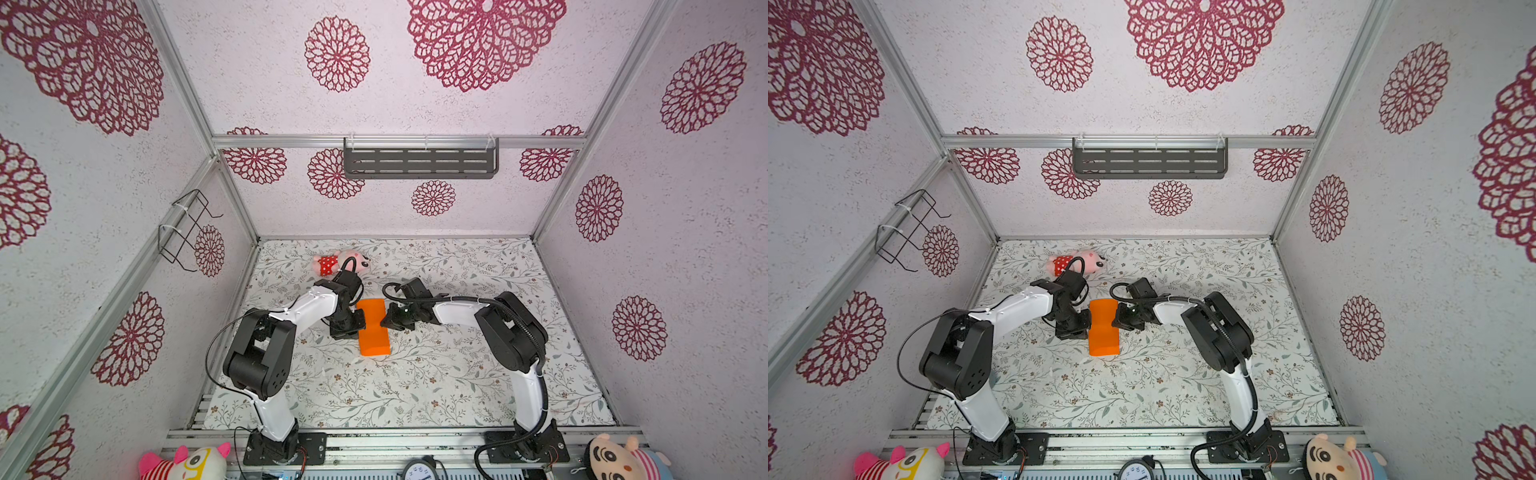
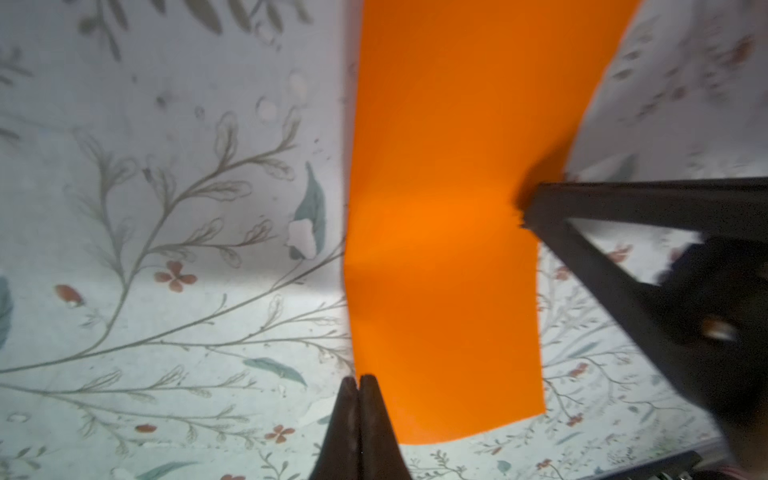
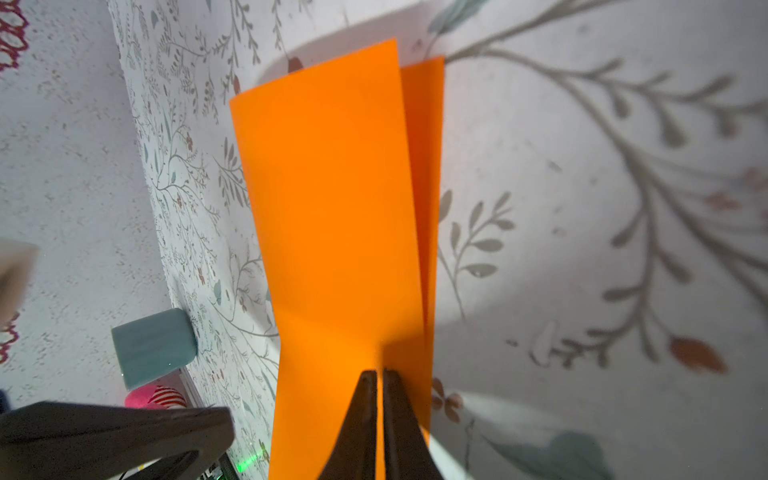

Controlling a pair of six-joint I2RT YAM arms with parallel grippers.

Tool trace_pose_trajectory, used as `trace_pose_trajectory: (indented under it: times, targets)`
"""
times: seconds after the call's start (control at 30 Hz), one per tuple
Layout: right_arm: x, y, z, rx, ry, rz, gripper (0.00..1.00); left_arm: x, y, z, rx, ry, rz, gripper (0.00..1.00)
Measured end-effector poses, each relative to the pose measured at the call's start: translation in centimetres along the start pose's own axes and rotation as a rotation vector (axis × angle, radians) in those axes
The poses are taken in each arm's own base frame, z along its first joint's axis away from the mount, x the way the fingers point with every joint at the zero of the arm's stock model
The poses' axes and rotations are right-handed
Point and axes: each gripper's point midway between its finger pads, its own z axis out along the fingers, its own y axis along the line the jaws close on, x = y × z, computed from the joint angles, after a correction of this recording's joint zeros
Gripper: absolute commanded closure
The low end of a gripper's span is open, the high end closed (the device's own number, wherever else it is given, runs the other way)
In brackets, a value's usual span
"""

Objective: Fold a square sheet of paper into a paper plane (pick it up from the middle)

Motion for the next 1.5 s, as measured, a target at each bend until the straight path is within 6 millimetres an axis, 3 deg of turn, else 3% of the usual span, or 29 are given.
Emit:
trace_pose_trajectory:
  times: [0.1, 0.2, 0.4, 0.87, 1.07, 1.17, 1.37, 1.5]
  targets:
    - [0.0, 0.0, 0.0, 0.001, 0.0, 0.0, 0.89, -1.1, -1.0, 0.2, 0.023, -0.016, 0.004, 0.95]
    - [0.0, 0.0, 0.0, 0.001, -0.001, 0.0, 0.89, -1.5, -1.0, 1.6, 0.01, 0.003, -0.004, 0.96]
    - [0.0, 0.0, 0.0, 0.002, -0.001, 0.0, 0.89, -0.4, 0.5, 3.8, -0.05, 0.07, -0.02, 0.96]
    - [0.0, 0.0, 0.0, 0.003, -0.002, 0.0, 0.89, 2.3, 3.3, 3.0, -0.152, 0.113, 0.003, 0.95]
    - [0.0, 0.0, 0.0, 0.004, -0.002, -0.001, 0.89, 1.9, 0.4, 1.1, -0.053, 0.048, 0.038, 0.95]
    - [0.0, 0.0, 0.0, 0.004, -0.002, 0.0, 0.89, 2.0, -0.8, 1.2, -0.022, 0.042, 0.053, 0.95]
    - [0.0, 0.0, 0.0, 0.004, -0.002, -0.001, 0.89, 3.0, -0.2, 3.3, -0.073, 0.098, 0.047, 0.96]
    - [0.0, 0.0, 0.0, 0.004, -0.002, -0.001, 0.89, 3.3, 0.6, 3.6, -0.105, 0.106, 0.041, 0.96]
